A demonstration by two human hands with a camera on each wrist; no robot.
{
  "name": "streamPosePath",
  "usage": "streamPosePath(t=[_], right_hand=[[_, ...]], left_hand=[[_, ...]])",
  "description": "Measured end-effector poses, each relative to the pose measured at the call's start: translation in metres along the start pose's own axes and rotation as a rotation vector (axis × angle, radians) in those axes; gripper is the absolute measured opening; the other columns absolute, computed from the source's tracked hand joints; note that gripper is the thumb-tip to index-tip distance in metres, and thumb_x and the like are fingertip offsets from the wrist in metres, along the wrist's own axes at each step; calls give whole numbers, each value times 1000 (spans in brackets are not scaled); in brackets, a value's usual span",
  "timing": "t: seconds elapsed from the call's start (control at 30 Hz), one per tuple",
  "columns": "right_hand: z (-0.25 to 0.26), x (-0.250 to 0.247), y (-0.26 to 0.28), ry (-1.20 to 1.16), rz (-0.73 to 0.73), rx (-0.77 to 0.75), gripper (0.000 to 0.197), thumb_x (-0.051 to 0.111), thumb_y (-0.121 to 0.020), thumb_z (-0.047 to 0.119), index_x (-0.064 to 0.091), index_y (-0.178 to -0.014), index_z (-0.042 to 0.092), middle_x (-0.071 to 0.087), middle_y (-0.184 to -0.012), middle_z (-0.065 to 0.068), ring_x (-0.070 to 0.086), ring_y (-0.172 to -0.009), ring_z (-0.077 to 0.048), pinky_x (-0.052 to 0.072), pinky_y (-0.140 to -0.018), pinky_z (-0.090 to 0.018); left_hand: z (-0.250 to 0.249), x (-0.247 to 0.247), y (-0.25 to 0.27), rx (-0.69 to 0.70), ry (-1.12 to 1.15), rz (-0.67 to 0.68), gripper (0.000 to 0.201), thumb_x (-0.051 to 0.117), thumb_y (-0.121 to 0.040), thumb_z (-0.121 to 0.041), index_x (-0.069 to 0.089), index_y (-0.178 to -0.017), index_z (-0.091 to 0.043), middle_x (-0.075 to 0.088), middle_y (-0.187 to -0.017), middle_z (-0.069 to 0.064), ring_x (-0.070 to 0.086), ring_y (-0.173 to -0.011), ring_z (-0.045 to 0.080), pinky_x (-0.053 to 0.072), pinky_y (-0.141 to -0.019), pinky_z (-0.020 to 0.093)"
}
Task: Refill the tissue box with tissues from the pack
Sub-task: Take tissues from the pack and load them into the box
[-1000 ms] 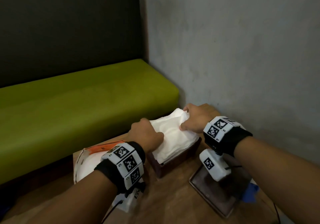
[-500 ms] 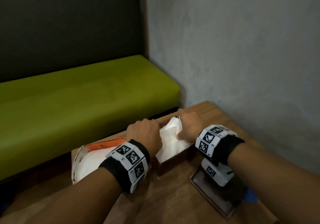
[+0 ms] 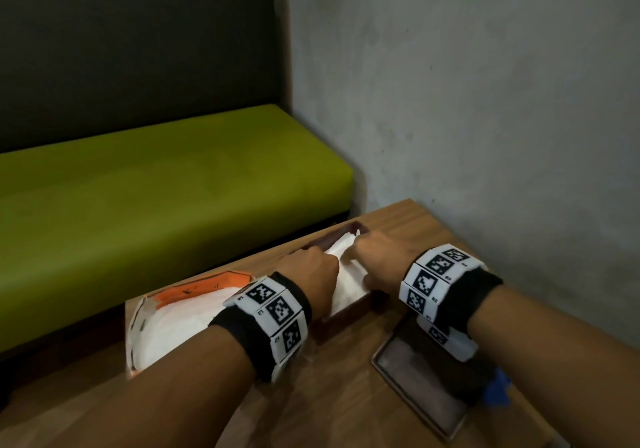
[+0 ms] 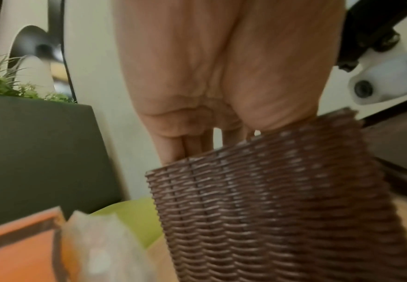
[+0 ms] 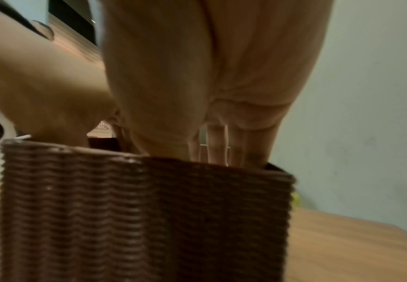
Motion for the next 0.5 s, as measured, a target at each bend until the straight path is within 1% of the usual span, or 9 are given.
streamPosePath(t=[0.07,0.13,0.2,0.23,0.27,0.33,0.37,0.43,0.5], right_hand=[[0,2,-6,-14,31,-22,51,67,-83,9,58,-130,27,57,-132,-6,52,-121,-24,43,-96,-31],[-2,1,-9,-38,22,-37,51,68,-82,10,60,-128,29,58,-131,-6,53,-120,-24,45,-96,-31],[-5,-3,-8,-56,-27,-62,50,66,-83,10,59,-129,28,58,-133,-5,53,-121,-22,43,-97,-30],[-6,-4,-8,-48,-45,-78,49,66,-84,11,59,-129,27,58,-133,-4,53,-122,-22,42,-96,-28],[-6,-4,-8,-34,-39,-85,48,67,-84,12,59,-128,26,59,-132,-4,54,-121,-22,41,-94,-27],[-5,2,-10,-15,12,-58,44,70,-82,16,62,-125,23,59,-129,-8,55,-118,-25,43,-89,-29],[-3,5,-11,-14,36,-42,40,69,-83,17,63,-123,18,59,-127,-12,55,-117,-28,44,-88,-30],[-1,8,-12,-21,63,-20,32,65,-86,17,63,-118,10,59,-125,-16,56,-114,-32,45,-89,-35],[-1,3,-9,-47,28,-44,29,66,-85,19,65,-114,13,61,-120,-12,57,-111,-29,46,-88,-35]], left_hand=[[-1,-2,-2,5,-17,29,30,66,-87,-22,64,-114,-9,67,-110,13,66,-98,30,46,-68,33],[1,-3,-2,10,-30,40,30,68,-86,-27,66,-110,-10,66,-108,11,66,-98,29,46,-68,33],[3,1,-5,53,2,3,32,69,-85,-30,67,-110,-11,65,-110,11,65,-98,30,52,-73,36],[3,4,-7,72,25,-21,33,68,-85,-29,67,-113,-12,63,-112,10,64,-99,30,54,-77,38],[3,6,-8,75,46,-31,34,67,-85,-25,67,-116,-11,63,-113,11,64,-100,30,54,-78,38],[-2,10,-10,69,59,-9,37,62,-88,-18,61,-123,-8,64,-114,13,65,-101,31,50,-73,35],[-4,10,-12,73,47,15,37,60,-90,-18,60,-125,-6,65,-114,15,65,-101,32,47,-71,34],[-7,6,-13,89,10,69,28,59,-93,-18,63,-115,-3,66,-113,18,65,-101,34,44,-70,33],[-5,-2,-11,77,14,66,25,59,-92,-17,64,-113,-5,67,-112,17,65,-100,34,45,-71,35]])
Point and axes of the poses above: each hand's wrist, its own y-axis away from the middle knuckle, its own x-axis out of the palm, z = x × y, the point moved 3 cm from there along -y, towards the middle knuckle
